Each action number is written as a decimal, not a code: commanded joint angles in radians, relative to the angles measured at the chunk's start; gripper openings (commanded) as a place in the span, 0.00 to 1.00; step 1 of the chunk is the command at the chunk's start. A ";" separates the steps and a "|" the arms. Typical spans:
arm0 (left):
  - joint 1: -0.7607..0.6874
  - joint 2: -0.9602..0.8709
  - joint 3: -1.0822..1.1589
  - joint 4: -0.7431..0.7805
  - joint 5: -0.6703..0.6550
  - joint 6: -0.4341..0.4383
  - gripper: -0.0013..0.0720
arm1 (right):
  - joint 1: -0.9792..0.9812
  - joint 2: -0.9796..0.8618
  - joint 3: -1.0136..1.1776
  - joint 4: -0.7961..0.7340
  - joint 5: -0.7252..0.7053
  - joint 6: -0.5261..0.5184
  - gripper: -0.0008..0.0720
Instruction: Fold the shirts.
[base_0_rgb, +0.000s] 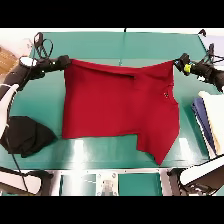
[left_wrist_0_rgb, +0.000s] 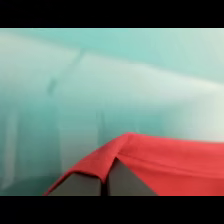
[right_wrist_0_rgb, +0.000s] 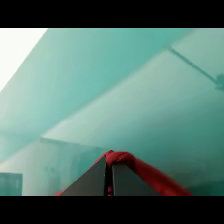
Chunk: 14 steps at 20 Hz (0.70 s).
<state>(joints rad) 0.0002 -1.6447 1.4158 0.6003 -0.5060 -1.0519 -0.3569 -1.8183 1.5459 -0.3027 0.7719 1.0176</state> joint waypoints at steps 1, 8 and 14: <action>-0.001 -0.010 0.050 0.001 0.077 0.014 0.04 | 0.004 -0.047 0.092 0.015 -0.047 0.003 0.03; -0.001 -0.062 0.066 0.068 -0.045 0.013 0.04 | -0.001 -0.047 0.099 -0.070 0.014 0.003 0.03; 0.012 -0.070 0.066 0.431 -0.319 -0.158 0.04 | -0.071 -0.047 0.092 -0.439 0.318 0.121 0.03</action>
<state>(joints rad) 0.0059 -1.7103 1.4811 0.8570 -0.6834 -1.1294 -0.3977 -1.8645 1.6405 -0.5594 0.9321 1.0801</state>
